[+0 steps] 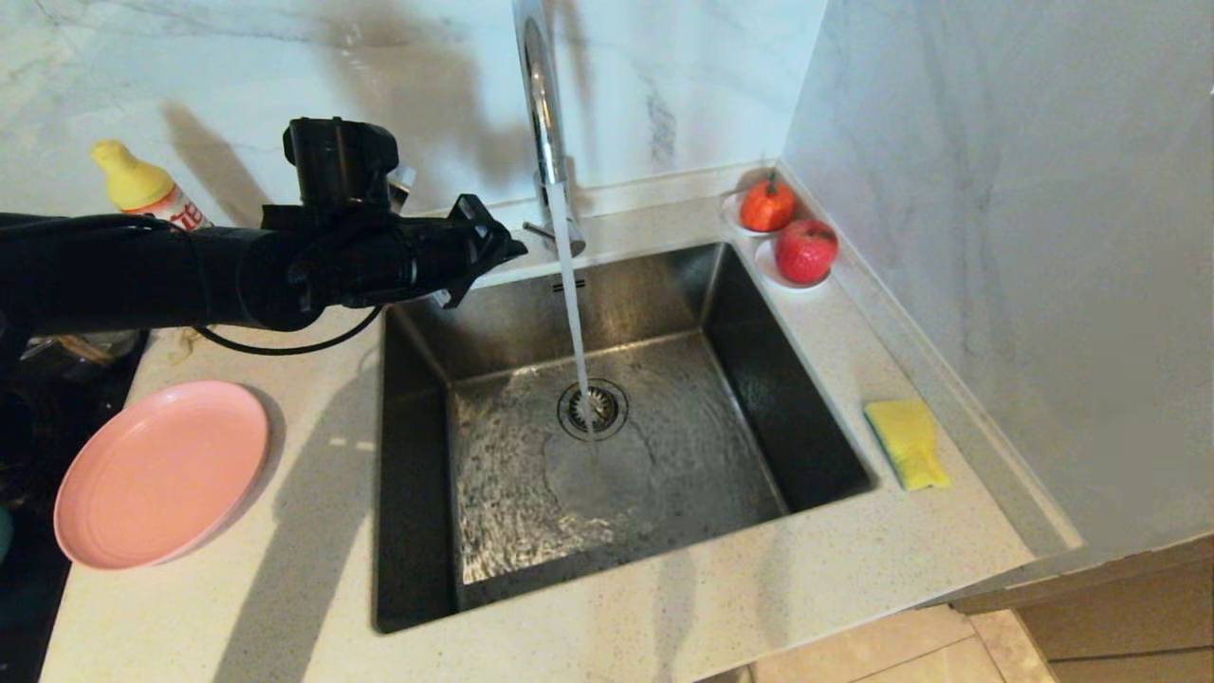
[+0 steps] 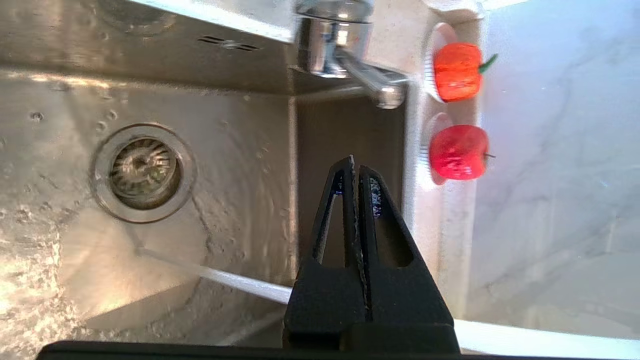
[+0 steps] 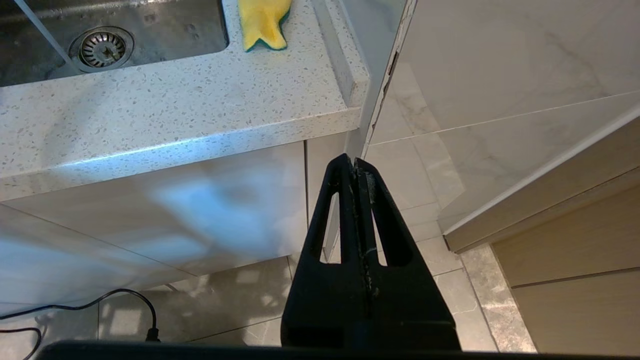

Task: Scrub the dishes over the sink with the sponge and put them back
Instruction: Turn off the faucet

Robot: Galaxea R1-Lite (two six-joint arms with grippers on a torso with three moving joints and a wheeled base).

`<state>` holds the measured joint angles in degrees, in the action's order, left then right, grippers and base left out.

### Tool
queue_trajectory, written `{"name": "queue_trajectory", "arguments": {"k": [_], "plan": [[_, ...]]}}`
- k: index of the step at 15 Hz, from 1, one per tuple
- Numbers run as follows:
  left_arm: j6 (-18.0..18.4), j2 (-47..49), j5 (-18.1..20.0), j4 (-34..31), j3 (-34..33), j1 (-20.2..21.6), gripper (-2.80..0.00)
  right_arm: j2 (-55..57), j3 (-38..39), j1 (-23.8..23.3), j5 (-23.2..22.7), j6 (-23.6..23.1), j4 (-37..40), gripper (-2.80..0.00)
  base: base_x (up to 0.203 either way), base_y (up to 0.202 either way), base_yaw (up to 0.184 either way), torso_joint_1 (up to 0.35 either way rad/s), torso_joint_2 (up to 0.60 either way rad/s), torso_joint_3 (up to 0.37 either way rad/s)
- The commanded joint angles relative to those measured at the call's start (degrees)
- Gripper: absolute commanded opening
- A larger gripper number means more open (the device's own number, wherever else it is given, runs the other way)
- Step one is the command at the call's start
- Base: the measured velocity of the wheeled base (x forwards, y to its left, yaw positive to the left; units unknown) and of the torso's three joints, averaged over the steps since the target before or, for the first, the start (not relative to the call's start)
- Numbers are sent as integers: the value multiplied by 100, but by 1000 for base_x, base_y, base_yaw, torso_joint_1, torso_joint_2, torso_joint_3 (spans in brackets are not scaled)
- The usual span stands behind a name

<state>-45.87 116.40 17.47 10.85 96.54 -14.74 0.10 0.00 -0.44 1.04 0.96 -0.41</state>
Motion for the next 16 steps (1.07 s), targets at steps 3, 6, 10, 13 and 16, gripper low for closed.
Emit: {"name": "queue_trajectory", "arguments": {"k": [3, 6, 10, 13, 16], "plan": [[-66, 167, 13, 14, 231, -45, -280, 8, 0, 0, 1, 0, -2, -280, 0, 0, 0, 0, 0, 0], [-125, 425, -6, 19, 463, -109, -280, 8, 0, 0, 1, 0, -2, -280, 0, 0, 0, 0, 0, 0], [-194, 616, -33, 20, 741, -154, -280, 8, 0, 0, 1, 0, -2, -280, 0, 0, 0, 0, 0, 0], [-213, 709, -67, 13, 866, -152, -280, 8, 0, 0, 1, 0, -2, -280, 0, 0, 0, 0, 0, 0], [-220, 844, -83, -8, 1126, -122, -280, 8, 0, 0, 1, 0, -2, -280, 0, 0, 0, 0, 0, 0]]}}
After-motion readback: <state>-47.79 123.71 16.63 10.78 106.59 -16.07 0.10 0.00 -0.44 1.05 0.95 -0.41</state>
